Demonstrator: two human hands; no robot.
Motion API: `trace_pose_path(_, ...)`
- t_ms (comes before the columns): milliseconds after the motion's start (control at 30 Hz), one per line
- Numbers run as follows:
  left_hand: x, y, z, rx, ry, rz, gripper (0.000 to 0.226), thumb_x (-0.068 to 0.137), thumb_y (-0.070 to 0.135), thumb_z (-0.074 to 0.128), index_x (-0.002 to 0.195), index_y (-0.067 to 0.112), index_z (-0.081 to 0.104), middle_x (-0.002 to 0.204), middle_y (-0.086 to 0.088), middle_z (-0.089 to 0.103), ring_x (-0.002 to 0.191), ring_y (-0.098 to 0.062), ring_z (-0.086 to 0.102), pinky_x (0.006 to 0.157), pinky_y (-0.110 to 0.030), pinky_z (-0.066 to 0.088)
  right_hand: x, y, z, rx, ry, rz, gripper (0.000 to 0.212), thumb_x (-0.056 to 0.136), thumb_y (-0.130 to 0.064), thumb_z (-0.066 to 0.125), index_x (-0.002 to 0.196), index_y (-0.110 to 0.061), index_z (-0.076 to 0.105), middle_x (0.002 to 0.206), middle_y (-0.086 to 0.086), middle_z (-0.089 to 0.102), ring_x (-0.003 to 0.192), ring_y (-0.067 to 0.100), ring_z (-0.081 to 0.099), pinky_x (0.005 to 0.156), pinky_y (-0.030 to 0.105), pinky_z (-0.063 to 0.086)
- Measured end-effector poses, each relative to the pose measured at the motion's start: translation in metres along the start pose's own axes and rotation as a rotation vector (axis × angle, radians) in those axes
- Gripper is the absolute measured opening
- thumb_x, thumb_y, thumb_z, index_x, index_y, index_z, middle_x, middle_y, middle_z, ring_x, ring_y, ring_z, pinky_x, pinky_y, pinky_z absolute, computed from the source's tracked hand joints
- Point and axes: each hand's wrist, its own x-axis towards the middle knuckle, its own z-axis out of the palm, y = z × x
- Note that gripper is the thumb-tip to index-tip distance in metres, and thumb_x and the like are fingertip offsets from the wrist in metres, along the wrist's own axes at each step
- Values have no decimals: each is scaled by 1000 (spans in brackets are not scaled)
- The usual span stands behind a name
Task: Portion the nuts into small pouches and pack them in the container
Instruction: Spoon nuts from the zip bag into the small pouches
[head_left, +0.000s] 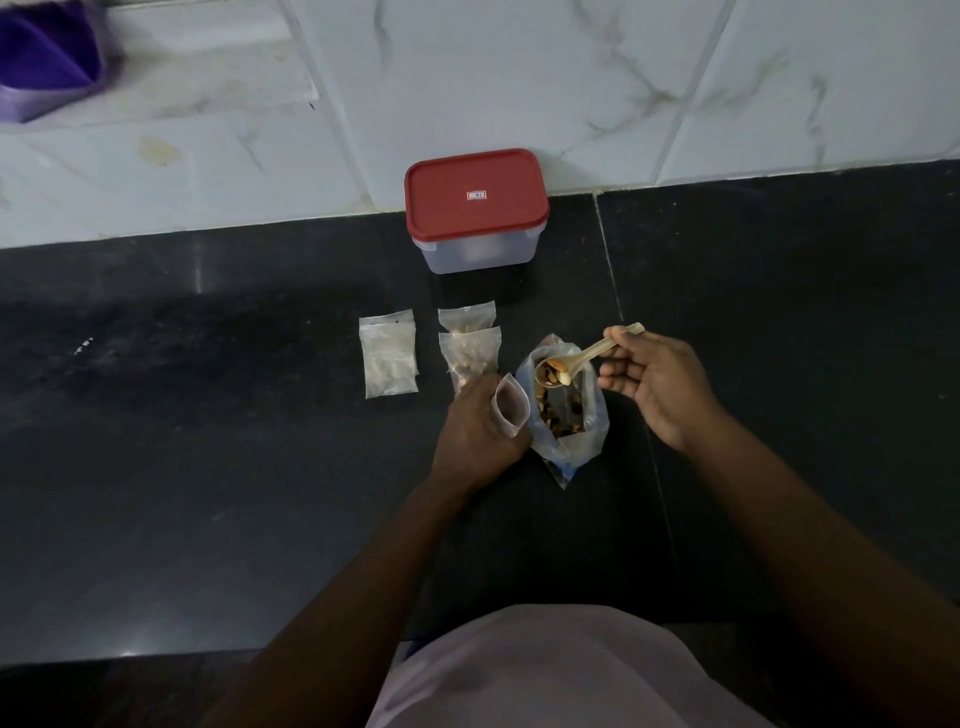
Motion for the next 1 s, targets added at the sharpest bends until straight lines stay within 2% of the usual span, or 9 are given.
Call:
trace_pose_path(200, 2, 7, 1, -44, -47, -5, 49, 71, 28, 80, 116, 27, 61, 112, 10, 66, 106, -7, 64, 90, -41, 58, -11, 1, 19, 45, -64, 2, 18, 104, -15, 54, 104, -6, 69, 82, 6, 66, 70, 14, 64, 64, 28, 58)
trace_pose_path(433, 1, 7, 0, -59, -27, 63, 38, 71, 20, 78, 106, 23, 63, 102, 7, 67, 96, -9, 65, 85, -42, 58, -15, 14, 23, -58, -36, -62, 18, 102, -16, 57, 105, -5, 70, 85, 10, 68, 73, 17, 64, 64, 29, 59)
trace_pose_path(567, -1, 4, -1, -79, -39, 31, 40, 75, 14, 81, 111, 22, 64, 106, 6, 68, 100, -8, 65, 88, -41, 58, -18, 15, 19, -175, -28, -158, 17, 101, -18, 61, 106, -6, 71, 90, 14, 69, 75, 16, 66, 67, 32, 61)
trace_pose_path(667, -2, 5, 0, -94, -47, 23, 39, 76, 16, 81, 111, 21, 65, 107, 6, 68, 101, -8, 65, 89, -40, 58, -21, 11, 18, -308, -45, -274, 13, 101, -19, 62, 105, -13, 73, 84, 6, 71, 76, 16, 68, 68, 32, 62)
trace_pose_path(733, -3, 8, -1, -105, -49, 11, 36, 79, 17, 81, 111, 21, 65, 107, 6, 68, 101, -7, 65, 89, -38, 58, -26, 9, 18, -463, -85, -403, 14, 100, -20, 64, 108, -15, 73, 88, 1, 73, 81, 15, 71, 70, 31, 62)
trace_pose_path(867, -4, 10, -2, -133, -30, 16, 36, 80, 14, 81, 109, 27, 63, 106, 6, 70, 99, -6, 66, 87, -34, 58, -38, 3, 21, -748, -197, -693, 15, 98, -16, 65, 111, -17, 73, 102, -7, 71, 88, 6, 70, 72, 17, 55)
trace_pose_path(1000, -4, 9, -2, -142, -2, 42, 34, 78, 11, 82, 108, 20, 66, 103, 6, 71, 97, -5, 68, 85, -31, 58, -46, 1, 21, -864, -288, -879, 17, 96, -9, 69, 112, -12, 75, 109, -2, 70, 101, 6, 67, 81, 14, 51)
